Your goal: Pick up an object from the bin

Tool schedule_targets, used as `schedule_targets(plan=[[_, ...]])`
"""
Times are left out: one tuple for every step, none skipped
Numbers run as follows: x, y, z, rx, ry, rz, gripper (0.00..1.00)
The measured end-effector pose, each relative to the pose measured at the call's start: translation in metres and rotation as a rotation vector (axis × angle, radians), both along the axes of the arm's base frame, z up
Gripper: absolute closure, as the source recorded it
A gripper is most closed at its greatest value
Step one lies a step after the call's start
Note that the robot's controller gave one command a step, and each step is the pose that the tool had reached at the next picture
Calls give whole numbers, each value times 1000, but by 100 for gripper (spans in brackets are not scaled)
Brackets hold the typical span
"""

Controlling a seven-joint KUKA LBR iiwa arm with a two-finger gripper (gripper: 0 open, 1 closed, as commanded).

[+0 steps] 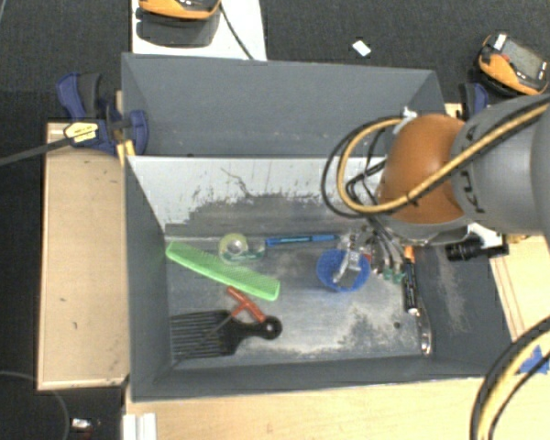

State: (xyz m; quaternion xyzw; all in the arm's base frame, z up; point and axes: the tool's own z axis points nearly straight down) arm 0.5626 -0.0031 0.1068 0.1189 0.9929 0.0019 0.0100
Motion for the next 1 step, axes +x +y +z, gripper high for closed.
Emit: schedule_targets(plan=[[0,0,25,0,-1,4,100]])
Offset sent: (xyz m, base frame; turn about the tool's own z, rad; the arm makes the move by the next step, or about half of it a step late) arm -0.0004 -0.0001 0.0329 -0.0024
